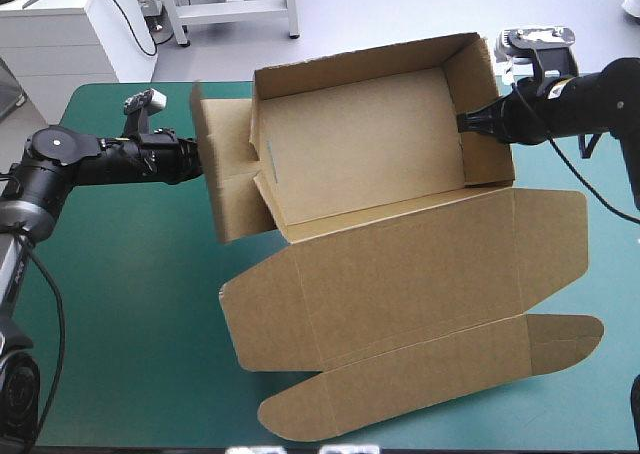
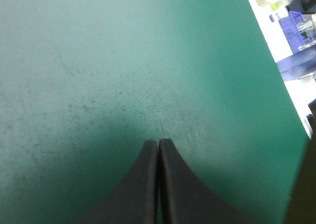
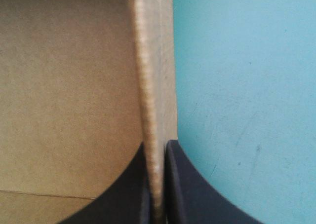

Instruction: Fold the box

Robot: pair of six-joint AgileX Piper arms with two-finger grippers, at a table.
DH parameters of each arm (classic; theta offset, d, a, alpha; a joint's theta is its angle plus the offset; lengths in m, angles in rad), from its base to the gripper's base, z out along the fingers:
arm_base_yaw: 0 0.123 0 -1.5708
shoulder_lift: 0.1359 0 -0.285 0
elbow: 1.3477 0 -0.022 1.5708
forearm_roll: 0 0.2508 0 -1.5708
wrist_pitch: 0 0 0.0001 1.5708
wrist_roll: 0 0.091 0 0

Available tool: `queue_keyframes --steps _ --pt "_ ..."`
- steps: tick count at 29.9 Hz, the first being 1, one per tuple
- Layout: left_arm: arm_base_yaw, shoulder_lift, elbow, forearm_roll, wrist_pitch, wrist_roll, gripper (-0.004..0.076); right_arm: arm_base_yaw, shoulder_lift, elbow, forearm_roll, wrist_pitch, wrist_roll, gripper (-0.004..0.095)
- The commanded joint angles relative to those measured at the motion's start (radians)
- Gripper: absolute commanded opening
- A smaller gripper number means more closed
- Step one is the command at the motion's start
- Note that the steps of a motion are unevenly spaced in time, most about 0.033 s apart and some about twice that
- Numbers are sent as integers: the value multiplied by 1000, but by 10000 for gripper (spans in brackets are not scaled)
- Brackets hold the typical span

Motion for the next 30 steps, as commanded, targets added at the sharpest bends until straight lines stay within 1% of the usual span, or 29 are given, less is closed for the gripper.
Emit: queue_keyframes --steps 1,4,6,10,13,15,17,18,20,21,23,25,27,30 --pt "-41 -78 -24 -81 -6 -5 -8 -10 -22 -28 22 -88 11 -6" --pt "-66 -92 -24 -95 23 -5 -8 -10 -9 -28 22 -94 16 -6" --pt "-70 -92 -24 -135 65 2 -8 -10 -2 -28 18 -94 16 -6" --pt "-70 -92 -24 -200 140 93 -8 -10 7 -28 6 -96 16 -6" --pt "-70 -96 -24 -239 155 93 -3 -10 9 -28 -29 -94 16 -6" --pt "-70 -98 -24 -272 160 95 22 -10 9 -28 -52 -94 24 -6" --pt "-70 -98 -24 -303 170 102 78 -10 9 -28 -76 -92 32 -6" --pt "-70 -98 -24 -309 173 105 122 -10 9 -28 -84 -88 32 -6" --pt "-70 -98 -24 -309 177 105 218 -10 9 -28 -87 -85 34 -6" --pt "-70 -98 -24 -309 179 105 292 -10 9 -28 -87 -85 34 -6" --pt "-70 -98 -24 -309 181 105 400 -10 9 -28 -87 -85 34 -6" --pt "-70 -98 -24 -316 198 100 489 -10 9 -28 -87 -85 34 -6" --pt "-70 -96 -24 -331 224 100 521 -10 9 -28 -87 -85 34 -6" --pt "-72 -96 -24 -341 230 100 520 -8 9 -28 -85 -89 35 -6"
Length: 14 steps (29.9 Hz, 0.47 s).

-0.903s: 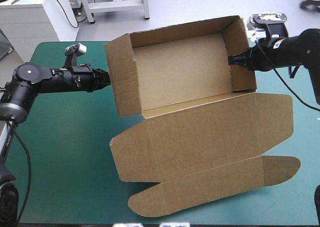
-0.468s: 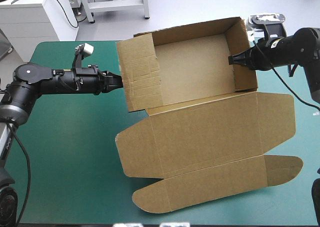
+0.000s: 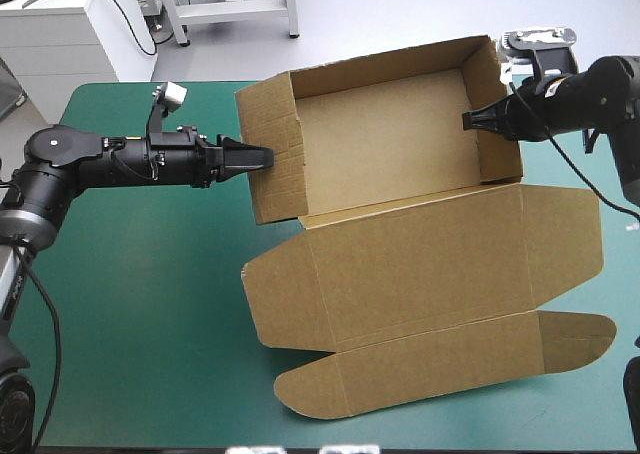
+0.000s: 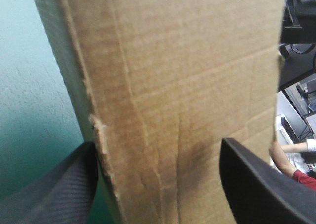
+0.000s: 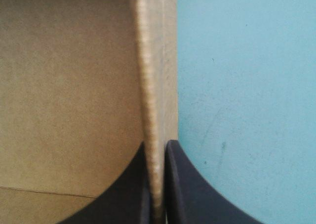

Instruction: Fold the box

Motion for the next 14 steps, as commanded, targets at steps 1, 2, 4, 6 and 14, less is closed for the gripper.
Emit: queue_keyframes --steps 1,2,4,6,14 --pt "-14 -40 -24 -103 38 1 520 -6 -35 -28 28 -59 9 -6" --pt "-14 -40 -24 -110 26 1 520 -6 -35 -28 28 -61 11 -6" --pt "-14 -40 -24 -134 8 1 514 -6 -35 -28 31 -61 20 -5" --pt "-14 -39 -24 -173 -15 1 505 -6 -35 -28 33 -65 32 -5" --pt "-50 -42 -24 -105 -88 -36 478 12 -37 -28 26 -71 45 -5"
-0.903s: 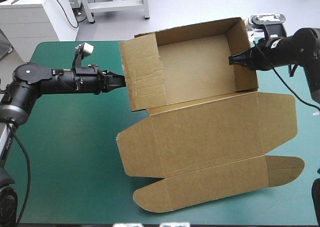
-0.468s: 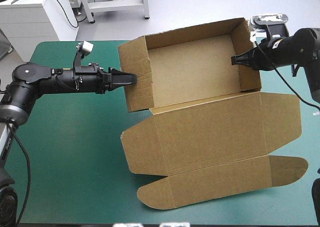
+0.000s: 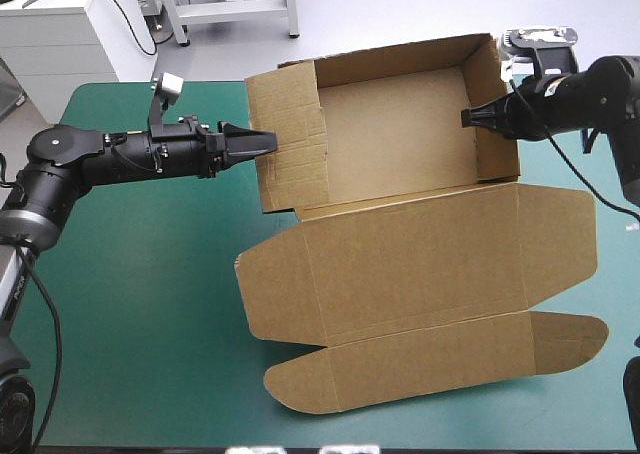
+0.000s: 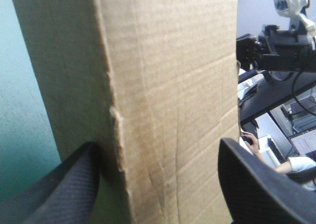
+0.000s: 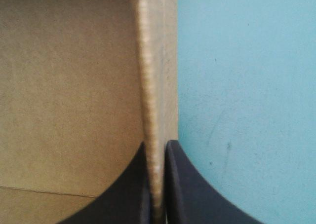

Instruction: Fold the box

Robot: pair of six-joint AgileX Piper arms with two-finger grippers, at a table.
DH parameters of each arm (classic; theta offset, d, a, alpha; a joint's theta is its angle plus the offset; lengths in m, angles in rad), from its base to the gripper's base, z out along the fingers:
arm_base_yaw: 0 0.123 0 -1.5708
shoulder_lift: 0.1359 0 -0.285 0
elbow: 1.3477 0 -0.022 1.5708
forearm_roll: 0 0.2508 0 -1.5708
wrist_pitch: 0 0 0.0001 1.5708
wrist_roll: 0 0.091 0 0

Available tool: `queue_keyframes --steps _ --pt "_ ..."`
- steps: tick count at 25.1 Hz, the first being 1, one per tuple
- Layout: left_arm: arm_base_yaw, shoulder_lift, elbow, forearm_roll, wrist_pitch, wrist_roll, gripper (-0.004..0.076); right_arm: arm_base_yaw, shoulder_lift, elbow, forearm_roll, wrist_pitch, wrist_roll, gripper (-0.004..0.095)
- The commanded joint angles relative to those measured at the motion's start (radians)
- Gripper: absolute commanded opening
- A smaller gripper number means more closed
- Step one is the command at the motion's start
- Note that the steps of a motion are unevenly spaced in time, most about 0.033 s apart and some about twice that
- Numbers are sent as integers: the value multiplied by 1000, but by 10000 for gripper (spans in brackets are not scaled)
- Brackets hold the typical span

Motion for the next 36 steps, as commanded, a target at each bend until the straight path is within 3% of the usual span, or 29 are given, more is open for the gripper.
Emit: queue_keyframes --steps 1,8,12,21,27,29,31,32,36 --pt "-45 -45 -24 6 -69 -43 478 23 -37 -28 3 -68 20 -4" --pt "-193 -69 -24 240 -330 -166 478 170 -48 -40 -248 -87 135 1" --pt "-253 -70 -24 321 -420 -240 478 224 -48 -68 -330 -71 175 2" --pt "-413 -69 -24 767 -661 -630 478 373 -48 -179 -553 17 243 1" --pt "-429 -56 -24 774 -740 -675 468 414 -48 -217 -586 32 257 1" --pt "-429 -56 -24 765 -747 -675 410 414 -48 -217 -586 39 257 1" --pt "-429 -49 -24 731 -743 -673 105 414 -48 -217 -584 41 262 2" --pt "-429 -49 -24 723 -745 -664 -5 414 -48 -217 -584 41 269 1" --pt "-429 -53 -24 704 -731 -674 -8 412 -44 -212 -577 61 283 0"
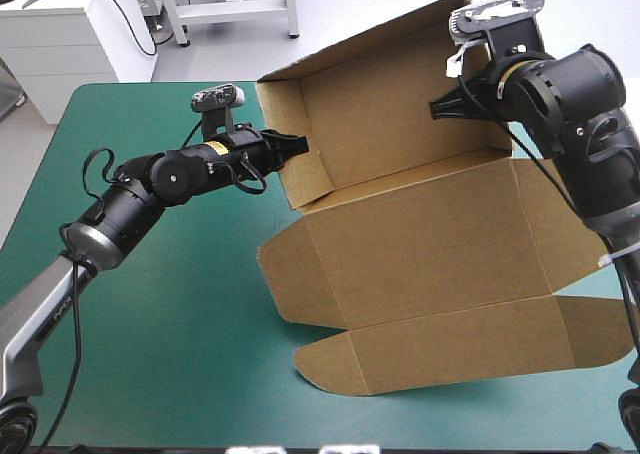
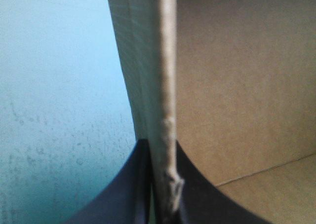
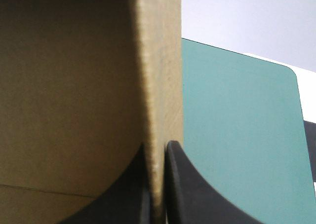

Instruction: Fold the box

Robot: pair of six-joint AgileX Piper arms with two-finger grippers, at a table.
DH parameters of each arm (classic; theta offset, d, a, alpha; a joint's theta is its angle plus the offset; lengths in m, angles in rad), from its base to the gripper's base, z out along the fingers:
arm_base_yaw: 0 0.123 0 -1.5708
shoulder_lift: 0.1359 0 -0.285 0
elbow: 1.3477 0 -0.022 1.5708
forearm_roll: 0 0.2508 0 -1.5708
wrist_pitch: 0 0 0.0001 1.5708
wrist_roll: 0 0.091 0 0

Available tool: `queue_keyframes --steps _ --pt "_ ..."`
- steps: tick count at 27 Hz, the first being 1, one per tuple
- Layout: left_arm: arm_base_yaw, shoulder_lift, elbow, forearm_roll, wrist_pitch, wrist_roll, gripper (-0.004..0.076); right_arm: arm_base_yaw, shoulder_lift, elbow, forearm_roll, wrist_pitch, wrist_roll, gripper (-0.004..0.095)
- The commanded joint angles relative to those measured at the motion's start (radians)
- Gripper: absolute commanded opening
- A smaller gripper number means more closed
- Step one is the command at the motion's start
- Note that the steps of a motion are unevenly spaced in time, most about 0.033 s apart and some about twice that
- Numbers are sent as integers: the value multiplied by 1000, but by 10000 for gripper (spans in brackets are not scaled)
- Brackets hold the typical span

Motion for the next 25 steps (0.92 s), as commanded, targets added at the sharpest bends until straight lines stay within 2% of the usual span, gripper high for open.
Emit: queue_keyframes --steps 1,3,6,8,10,14,18,25 --pt "-13 -46 -37 -80 -19 3 -8 5 -31 -24 35 -6 30 0" --pt "-13 -46 -65 -23 25 -13 -8 5 -25 -22 60 -6 30 0" --pt "-13 -39 -137 183 129 -156 -8 -22 -6 -2 94 -6 33 0" --pt "-13 -20 -197 360 236 -275 -8 -54 9 29 146 -6 29 0" --pt "-13 3 -248 455 337 -316 -8 -85 17 72 191 -6 25 0" --pt "-13 71 -325 496 476 -316 -8 -155 36 192 314 -6 -11 0" --pt "-17 168 -359 494 592 -299 -8 -197 59 321 381 -6 -51 0" --pt "-17 269 -359 491 683 -271 -8 -208 150 401 462 -6 -93 -2"
